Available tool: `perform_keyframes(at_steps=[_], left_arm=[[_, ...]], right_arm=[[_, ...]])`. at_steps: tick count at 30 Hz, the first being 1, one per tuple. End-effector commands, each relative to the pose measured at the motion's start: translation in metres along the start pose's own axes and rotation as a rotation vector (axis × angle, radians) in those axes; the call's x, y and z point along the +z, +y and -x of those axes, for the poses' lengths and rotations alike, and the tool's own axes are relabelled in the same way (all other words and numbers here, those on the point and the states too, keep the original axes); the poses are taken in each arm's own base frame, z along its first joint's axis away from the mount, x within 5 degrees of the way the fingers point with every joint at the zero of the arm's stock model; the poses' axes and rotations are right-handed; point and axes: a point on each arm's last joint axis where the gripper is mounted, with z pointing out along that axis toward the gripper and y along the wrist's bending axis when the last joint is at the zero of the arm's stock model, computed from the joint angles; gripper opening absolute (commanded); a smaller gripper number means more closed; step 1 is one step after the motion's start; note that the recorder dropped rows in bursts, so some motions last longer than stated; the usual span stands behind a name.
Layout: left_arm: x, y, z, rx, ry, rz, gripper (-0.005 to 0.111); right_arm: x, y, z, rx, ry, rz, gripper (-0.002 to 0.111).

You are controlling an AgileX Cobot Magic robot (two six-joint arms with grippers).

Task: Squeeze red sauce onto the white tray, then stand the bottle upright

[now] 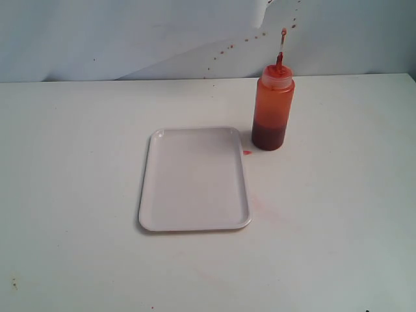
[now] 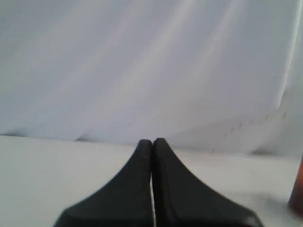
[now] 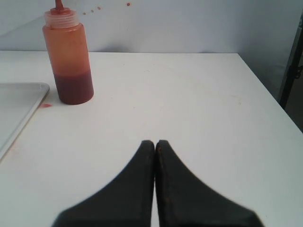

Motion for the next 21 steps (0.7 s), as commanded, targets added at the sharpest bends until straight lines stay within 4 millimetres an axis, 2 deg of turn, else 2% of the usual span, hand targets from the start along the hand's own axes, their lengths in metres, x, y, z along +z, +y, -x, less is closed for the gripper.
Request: perform_keyframes(at_steps=[1, 3, 5, 8, 12, 14, 15, 16, 17, 18, 20, 21], left_arm=[[-0.005, 0.005, 0.028, -0.309, -0.334, 0.008, 0.000], [-0.009, 0.007, 0.036, -0.378, -0.436, -0.002, 0.000], [-0.011, 0.007, 0.040, -0.376, -0.487, -0.013, 0.000], [-0.013, 0.000, 0.046, -0.275, -0.545, -0.080, 0.000], [-0.022, -0.019, 0.059, -0.124, -0.701, -0.278, 0.000], [0.001, -0.017, 0.056, -0.135, -0.565, -0.227, 0.000], [0.025, -0.017, 0.056, -0.139, -0.430, -0.197, 0.000], [0.041, -0.019, 0.054, -0.132, -0.349, -0.205, 0.000], [0.069, -0.026, 0.050, -0.125, -0.252, -0.275, 0.000], [0.086, -0.031, 0.046, -0.121, -0.210, -0.331, 0.000], [0.135, -0.043, 0.025, -0.123, -0.114, -0.490, 0.000], [0.165, -0.046, 0.004, -0.136, -0.033, -0.541, 0.000]], right_arm=[[0.000, 0.000, -0.001, 0.003, -0.002, -0.007, 0.000], [0.000, 0.000, -0.001, 0.003, -0.002, -0.007, 0.000], [0.000, 0.000, -0.001, 0.003, -0.002, -0.007, 0.000], [0.000, 0.000, -0.001, 0.003, -0.002, -0.007, 0.000], [0.000, 0.000, -0.001, 0.003, -0.002, -0.007, 0.000], [0.000, 0.000, -0.001, 0.003, -0.002, -0.007, 0.000], [0.000, 0.000, -0.001, 0.003, -0.002, -0.007, 0.000], [0.000, 0.000, -0.001, 0.003, -0.002, -0.007, 0.000], [0.000, 0.000, -0.001, 0.003, -0.002, -0.007, 0.000], [0.000, 0.000, -0.001, 0.003, -0.002, -0.007, 0.000], [0.000, 0.000, -0.001, 0.003, -0.002, -0.007, 0.000], [0.000, 0.000, -0.001, 0.003, -0.002, -0.007, 0.000]])
